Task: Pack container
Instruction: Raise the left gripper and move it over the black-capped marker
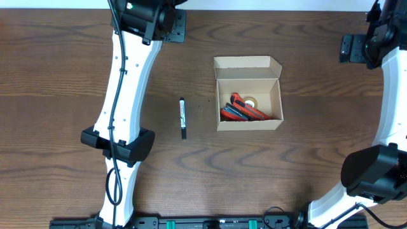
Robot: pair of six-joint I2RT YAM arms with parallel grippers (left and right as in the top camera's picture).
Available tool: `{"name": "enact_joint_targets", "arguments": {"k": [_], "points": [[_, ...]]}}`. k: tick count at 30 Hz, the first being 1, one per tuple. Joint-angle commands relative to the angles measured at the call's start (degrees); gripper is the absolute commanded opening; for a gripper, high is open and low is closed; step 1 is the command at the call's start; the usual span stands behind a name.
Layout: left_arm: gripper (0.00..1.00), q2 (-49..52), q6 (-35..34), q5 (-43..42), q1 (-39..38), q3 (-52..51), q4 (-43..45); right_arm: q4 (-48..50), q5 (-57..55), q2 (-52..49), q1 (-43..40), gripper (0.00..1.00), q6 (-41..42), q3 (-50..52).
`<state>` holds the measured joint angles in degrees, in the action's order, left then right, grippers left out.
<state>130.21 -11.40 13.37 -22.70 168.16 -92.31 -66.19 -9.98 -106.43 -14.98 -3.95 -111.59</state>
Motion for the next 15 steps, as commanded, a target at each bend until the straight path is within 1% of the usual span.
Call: {"name": "enact_joint_targets", "arguments": {"k": [1,3,6,8,11,15], "points": [[0.53,-0.3,-5.4,2.7,0.0,0.0,-4.5,0.0,0.0,0.9,-0.3,0.99,0.7,-0.9],[0.52,-0.3,-5.3,2.2,0.1,-1.1,-4.5,0.0,0.0,0.9,-0.3,0.99,0.7,-0.9],[0.52,-0.3,-5.4,-1.8,0.2,-4.2,-4.5,0.0,0.0,0.9,-0.3,0.99,0.7,-0.9],[0.52,-0.7,-5.6,-4.1,0.1,-8.2,-4.5,0.0,0.0,0.9,-0.3,0.99,0.7,-0.9],[0.52,-1.9,-6.7,-4.4,0.2,-14.1,-4.5,0.0,0.0,0.9,-0.3,0.99,0.7,-0.9],[0.52,-6.5,-7.1,-6.0,0.2,-23.3,-4.5,0.0,0.0,0.9,-0.3,0.99,0.7,-0.9]]}}
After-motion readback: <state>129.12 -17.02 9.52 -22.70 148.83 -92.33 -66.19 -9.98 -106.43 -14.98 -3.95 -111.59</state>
